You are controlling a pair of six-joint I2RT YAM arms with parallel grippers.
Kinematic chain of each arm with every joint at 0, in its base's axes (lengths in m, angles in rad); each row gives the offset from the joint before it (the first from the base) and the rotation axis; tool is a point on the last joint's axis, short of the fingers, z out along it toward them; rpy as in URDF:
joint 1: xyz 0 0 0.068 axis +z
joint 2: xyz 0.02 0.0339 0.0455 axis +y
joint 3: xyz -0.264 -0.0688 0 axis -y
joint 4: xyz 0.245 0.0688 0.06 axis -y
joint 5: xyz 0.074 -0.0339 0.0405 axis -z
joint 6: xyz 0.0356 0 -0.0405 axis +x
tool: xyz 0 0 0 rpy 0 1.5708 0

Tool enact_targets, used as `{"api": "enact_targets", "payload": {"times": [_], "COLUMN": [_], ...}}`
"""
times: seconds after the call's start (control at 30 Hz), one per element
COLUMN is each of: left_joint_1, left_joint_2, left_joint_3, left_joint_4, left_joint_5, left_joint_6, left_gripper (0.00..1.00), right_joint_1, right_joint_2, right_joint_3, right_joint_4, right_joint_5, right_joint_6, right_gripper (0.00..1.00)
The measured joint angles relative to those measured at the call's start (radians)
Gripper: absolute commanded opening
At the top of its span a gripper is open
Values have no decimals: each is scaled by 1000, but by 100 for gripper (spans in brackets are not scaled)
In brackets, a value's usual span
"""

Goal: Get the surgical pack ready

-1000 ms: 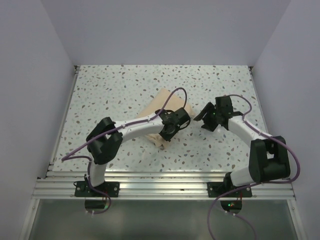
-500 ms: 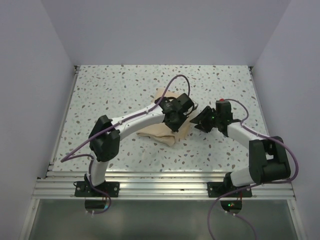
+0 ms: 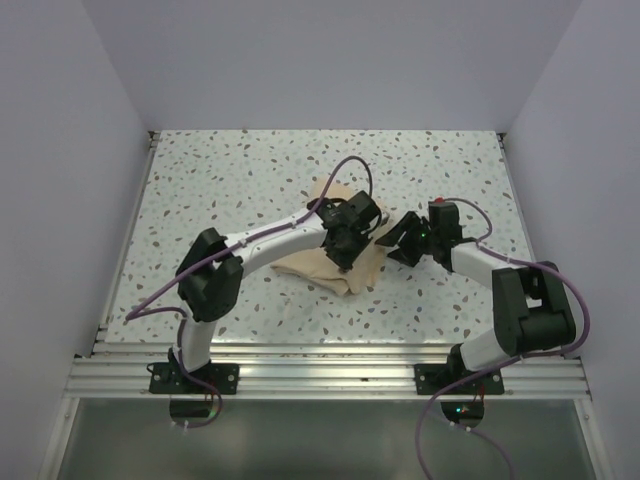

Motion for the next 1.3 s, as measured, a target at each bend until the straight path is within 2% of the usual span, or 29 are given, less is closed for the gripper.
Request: {"api": "enact_targets", "payload": {"times": [0.03,0.13,0.23,0.33,0.73,0.77,0.83,0.97,1.0,1.1,1.17,1.3], "left_joint_1": [-2,-13,-32,-55,-100,-101,-103,-106,-106,-109,-113,-116], "left_joint_2": [0,0,0,0,37,37,37,39,40,43,45,48], "left_joint_3": [-15,-40,-54,-64,-69,-72,-79,-85,-85,-85,-85,-85], "left_joint_4": [7,25,41,52,59,63,69,78,78,79,80,82], "left_joint_5": [4,9,5,-5,-103,-108,-121,-138,-140,-149,-161,-172], "left_joint_6": [-6,-16,-19,-25,-37,-39,-42,-46,-47,-49,-55,-62], "left_gripper": [29,33,43,47,47,44,31,26,18,11,0,0], "right_joint_1": [0,0,0,-6,-35,-36,-37,-42,-43,-46,-47,-47], "right_joint_2": [0,-2,-19,-55,-87,-92,-100,-113,-115,-117,-117,-117], "right_joint_3": [0,1,1,5,9,9,9,9,9,9,9,9], "right_joint_4": [-5,-38,-90,-139,-203,-205,-206,-206,-206,-206,-207,-207], "right_joint_5": [0,13,43,64,87,87,87,87,87,87,87,87], "right_joint_6": [-2,-17,-31,-50,-72,-72,-72,-72,-72,-72,-72,-72], "right_gripper": [59,59,60,59,58,58,58,58,58,58,58,58]}}
